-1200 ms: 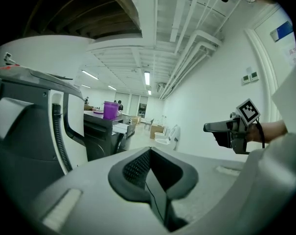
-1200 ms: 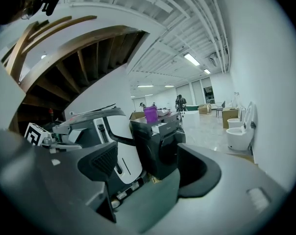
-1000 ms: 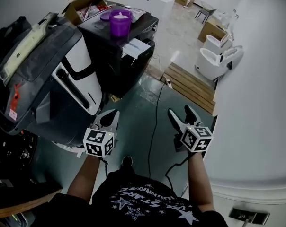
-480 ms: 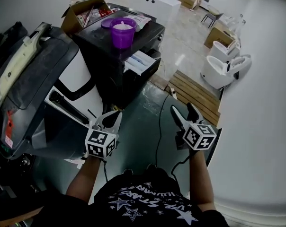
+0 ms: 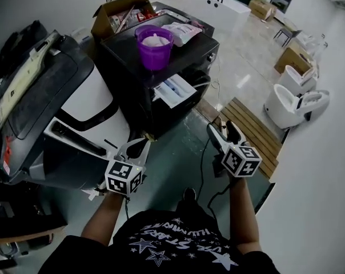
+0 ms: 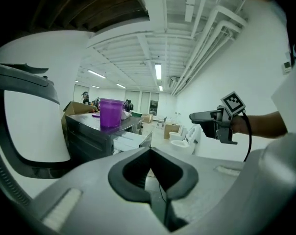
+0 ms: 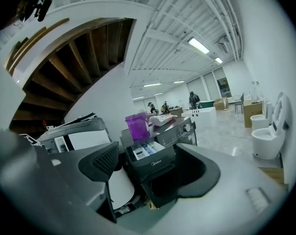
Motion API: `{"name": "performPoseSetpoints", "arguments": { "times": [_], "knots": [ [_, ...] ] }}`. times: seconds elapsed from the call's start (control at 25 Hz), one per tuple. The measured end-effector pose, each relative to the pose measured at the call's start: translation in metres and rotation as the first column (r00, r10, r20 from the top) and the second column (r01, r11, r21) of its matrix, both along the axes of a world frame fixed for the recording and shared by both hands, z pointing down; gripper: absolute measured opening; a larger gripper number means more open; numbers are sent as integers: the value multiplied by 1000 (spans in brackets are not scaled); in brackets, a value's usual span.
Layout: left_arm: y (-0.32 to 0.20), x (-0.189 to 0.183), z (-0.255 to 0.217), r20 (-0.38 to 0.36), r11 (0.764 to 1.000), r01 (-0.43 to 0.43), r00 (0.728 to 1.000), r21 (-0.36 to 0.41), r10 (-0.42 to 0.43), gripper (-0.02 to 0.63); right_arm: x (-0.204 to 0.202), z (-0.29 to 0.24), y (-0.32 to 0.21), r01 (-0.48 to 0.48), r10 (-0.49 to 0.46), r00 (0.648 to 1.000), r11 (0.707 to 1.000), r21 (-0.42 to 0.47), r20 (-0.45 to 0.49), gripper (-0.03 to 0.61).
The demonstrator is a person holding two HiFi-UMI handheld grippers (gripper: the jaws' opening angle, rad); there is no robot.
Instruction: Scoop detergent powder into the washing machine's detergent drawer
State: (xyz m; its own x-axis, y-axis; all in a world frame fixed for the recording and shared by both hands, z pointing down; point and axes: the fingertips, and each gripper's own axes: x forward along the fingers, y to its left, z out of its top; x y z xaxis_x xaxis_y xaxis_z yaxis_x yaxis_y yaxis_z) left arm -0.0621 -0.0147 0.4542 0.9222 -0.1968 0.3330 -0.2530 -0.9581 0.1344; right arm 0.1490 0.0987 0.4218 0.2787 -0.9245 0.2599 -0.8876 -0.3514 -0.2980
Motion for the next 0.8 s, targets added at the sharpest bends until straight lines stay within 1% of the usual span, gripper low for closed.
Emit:
{"name": "performPoseSetpoints", "arguments": {
  "times": [0.16, 0.36, 0.52, 0.6, 0.8],
  "knots": [
    [0, 42, -2, 3, 997, 80, 997, 7, -80, 0, 48, -1, -21, 109, -109, 994, 994, -3, -5, 377],
    [0, 74, -8, -5, 977, 213, 977, 25, -213, 0, 92, 1, -41, 229, -229, 973, 973, -4, 0, 376],
    [0, 76, -15, -27, 947, 321, 947, 29, -320, 0, 101, -1, -63, 335, -335, 942, 942, 21, 29, 373],
    [0, 71, -13, -32, 930, 366, 930, 17, -365, 0, 100, -3, -74, 374, -375, 927, 927, 26, 24, 369],
    [-2, 60, -13, -26, 907, 422, 907, 22, -421, 0, 91, -15, -102, 443, -444, 896, 896, 34, 5, 367]
  ]
}}
